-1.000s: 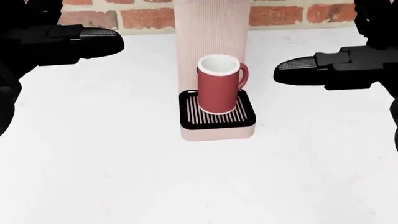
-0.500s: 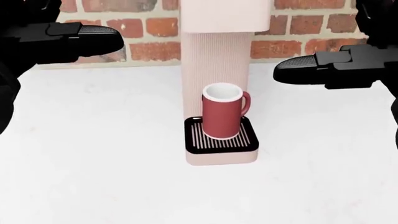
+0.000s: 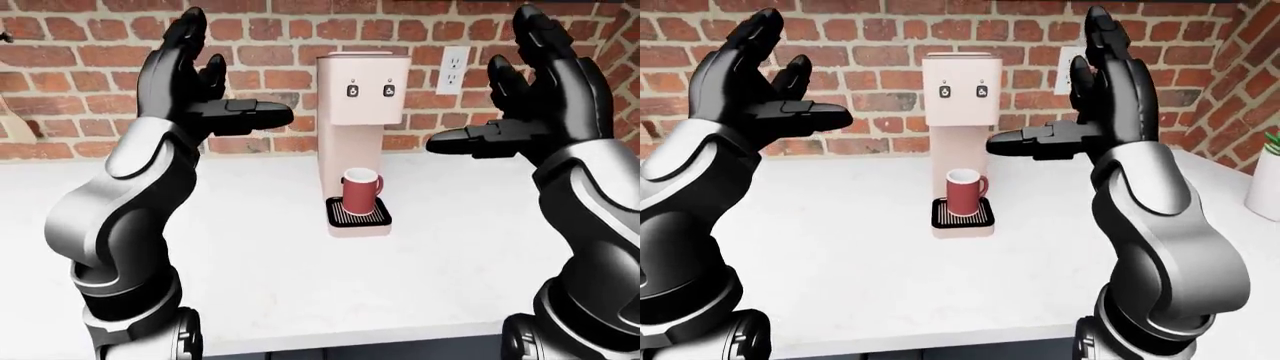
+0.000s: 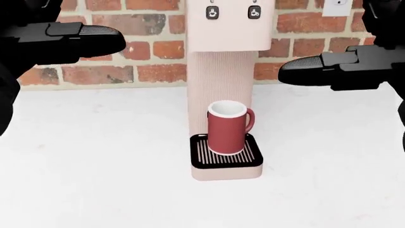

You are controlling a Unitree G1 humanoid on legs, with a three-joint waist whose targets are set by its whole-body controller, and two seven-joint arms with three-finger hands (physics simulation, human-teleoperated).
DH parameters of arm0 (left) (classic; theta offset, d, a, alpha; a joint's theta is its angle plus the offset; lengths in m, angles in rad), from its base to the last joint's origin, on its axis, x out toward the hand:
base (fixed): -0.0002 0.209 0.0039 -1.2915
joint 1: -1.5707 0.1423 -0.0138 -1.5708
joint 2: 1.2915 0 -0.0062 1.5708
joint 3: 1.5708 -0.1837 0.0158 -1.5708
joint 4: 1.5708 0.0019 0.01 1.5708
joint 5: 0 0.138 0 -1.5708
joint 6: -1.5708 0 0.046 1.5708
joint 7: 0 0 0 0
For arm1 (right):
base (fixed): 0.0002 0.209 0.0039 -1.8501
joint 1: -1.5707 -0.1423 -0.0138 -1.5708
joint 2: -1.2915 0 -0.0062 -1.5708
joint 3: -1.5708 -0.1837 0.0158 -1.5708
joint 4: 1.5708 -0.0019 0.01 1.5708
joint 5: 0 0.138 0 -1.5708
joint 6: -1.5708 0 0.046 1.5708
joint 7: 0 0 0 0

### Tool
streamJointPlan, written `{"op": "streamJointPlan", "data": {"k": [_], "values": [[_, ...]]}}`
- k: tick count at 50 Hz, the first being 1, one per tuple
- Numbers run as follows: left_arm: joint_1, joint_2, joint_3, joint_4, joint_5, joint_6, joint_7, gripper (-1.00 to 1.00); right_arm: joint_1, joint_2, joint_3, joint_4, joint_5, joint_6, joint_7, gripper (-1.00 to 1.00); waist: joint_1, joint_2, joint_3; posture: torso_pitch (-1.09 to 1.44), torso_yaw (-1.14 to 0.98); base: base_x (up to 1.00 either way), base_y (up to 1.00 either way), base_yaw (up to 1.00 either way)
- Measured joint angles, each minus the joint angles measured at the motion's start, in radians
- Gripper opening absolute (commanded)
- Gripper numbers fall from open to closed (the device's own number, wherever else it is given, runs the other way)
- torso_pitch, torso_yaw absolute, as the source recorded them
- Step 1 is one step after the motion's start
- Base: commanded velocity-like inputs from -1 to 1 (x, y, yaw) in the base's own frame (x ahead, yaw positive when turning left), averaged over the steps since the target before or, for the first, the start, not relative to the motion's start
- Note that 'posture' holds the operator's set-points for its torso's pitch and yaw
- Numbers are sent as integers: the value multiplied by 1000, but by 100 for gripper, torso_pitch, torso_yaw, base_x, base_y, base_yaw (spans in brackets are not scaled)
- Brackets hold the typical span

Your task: Press the button on the coffee machine to serve coffee.

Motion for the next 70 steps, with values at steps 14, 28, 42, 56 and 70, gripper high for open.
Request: {"op": "streamJointPlan", "data": {"k": [14, 28, 42, 56, 70], "values": [[-6, 1, 6, 4, -4, -2, 13, 100, -69, 53, 78, -49, -12, 30, -3, 100, 1, 3, -3, -58, 0, 0, 0, 0], [7, 16, 18, 3, -13, -12, 10, 100, -133, 143, 181, -68, -92, 70, 24, 100, 3, 9, -1, -58, 0, 0, 0, 0], [-12, 8, 4, 0, -27, 1, 35, 100, -192, 259, 285, -178, -164, 185, 54, 100, 3, 16, -1, -58, 0, 0, 0, 0], [-1, 14, 10, 4, -24, -12, 31, 100, -107, 367, 427, -143, -309, 130, 130, 100, 3, 22, -4, -58, 0, 0, 0, 0], [-6, 15, 10, 0, -24, -13, 39, 100, 48, 438, 429, 43, -461, -102, 266, 100, 1, 31, -9, -58, 0, 0, 0, 0]]}}
